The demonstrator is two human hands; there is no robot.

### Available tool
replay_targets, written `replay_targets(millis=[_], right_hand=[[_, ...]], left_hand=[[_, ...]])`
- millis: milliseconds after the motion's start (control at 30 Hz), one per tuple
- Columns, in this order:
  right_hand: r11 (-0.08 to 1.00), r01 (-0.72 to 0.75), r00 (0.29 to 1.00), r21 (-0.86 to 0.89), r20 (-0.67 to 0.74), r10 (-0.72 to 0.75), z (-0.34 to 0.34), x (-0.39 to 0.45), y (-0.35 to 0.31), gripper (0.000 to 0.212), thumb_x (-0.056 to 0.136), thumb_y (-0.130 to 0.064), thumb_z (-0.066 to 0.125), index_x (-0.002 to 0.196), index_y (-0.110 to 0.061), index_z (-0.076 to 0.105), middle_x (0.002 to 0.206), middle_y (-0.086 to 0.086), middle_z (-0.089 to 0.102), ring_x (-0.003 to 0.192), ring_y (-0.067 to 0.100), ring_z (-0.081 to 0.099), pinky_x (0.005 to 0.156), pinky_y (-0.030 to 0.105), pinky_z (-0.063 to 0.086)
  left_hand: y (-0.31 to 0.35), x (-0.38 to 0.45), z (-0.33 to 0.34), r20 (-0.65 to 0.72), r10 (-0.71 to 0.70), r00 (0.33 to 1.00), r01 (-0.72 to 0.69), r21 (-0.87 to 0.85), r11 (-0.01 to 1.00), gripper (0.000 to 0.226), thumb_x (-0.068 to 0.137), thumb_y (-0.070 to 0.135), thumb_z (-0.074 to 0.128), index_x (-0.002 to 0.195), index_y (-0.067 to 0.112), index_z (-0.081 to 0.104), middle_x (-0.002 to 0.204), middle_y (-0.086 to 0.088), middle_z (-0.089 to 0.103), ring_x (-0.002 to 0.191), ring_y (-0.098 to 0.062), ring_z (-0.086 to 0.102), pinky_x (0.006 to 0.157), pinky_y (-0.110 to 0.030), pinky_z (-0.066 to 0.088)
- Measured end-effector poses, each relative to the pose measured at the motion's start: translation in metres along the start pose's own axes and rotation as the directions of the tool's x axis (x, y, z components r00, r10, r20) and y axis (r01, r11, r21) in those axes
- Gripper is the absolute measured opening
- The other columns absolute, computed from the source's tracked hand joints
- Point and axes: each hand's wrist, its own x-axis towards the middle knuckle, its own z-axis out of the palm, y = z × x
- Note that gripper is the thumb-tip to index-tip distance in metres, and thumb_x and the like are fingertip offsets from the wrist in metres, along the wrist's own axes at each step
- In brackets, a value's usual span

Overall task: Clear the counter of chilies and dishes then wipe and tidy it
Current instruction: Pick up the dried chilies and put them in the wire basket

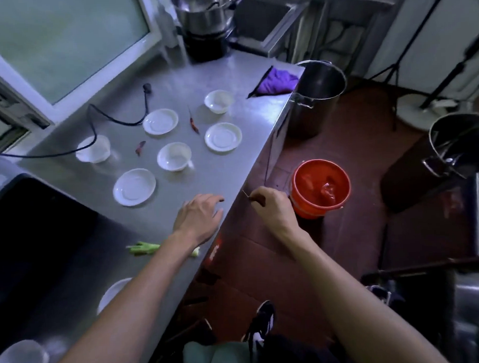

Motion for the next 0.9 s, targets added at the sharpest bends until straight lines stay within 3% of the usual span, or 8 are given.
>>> replay_targets(millis=[300,600,733,900], right_hand=[[0.997,-0.077,0.997,0.019,-0.014,0.077,-0.035,0.034,0.036,0.015,0.087,-0.015,0.070,0.101,-0.021,0.074,0.096,-0.002,0.075,0.090,0.016,0.069,0.080,0.040,0.058],[0.998,-0.032,0.999,-0.062,0.037,0.034,-0.036,0.119,0.050,0.016,0.085,-0.011,0.070,0.099,-0.018,0.075,0.092,0.000,0.076,0.084,0.016,0.069,0.077,0.037,0.058],[0.989,-0.007,0.997,-0.150,0.071,0.018,-0.036,0.175,0.038,0.016,0.083,-0.010,0.069,0.096,-0.018,0.075,0.089,0.000,0.076,0.083,0.020,0.068,0.073,0.028,0.051],[0.984,0.035,0.993,-0.174,0.119,-0.014,-0.020,0.229,0.012,0.014,0.083,-0.011,0.065,0.092,-0.019,0.074,0.082,0.001,0.074,0.080,0.024,0.066,0.073,0.037,0.055]], left_hand=[[0.033,0.052,0.011,0.025,0.054,0.998,-0.053,-0.046,0.998,0.033,0.096,0.031,0.056,0.127,0.021,0.062,0.125,0.000,0.065,0.114,-0.025,0.059,0.092,-0.038,0.049],[0.015,0.138,0.029,0.065,-0.019,0.998,0.029,-0.151,0.988,0.035,0.096,0.032,0.054,0.130,0.024,0.060,0.132,0.003,0.061,0.121,-0.021,0.054,0.097,-0.038,0.045],[0.000,0.184,0.024,0.024,-0.072,0.997,0.076,-0.206,0.976,0.035,0.095,0.032,0.054,0.128,0.024,0.061,0.129,0.002,0.063,0.117,-0.023,0.057,0.096,-0.039,0.046],[-0.027,0.212,0.005,-0.018,-0.120,0.993,0.113,-0.237,0.965,0.032,0.095,0.028,0.055,0.124,0.020,0.063,0.123,0.000,0.065,0.111,-0.026,0.059,0.091,-0.038,0.048]])
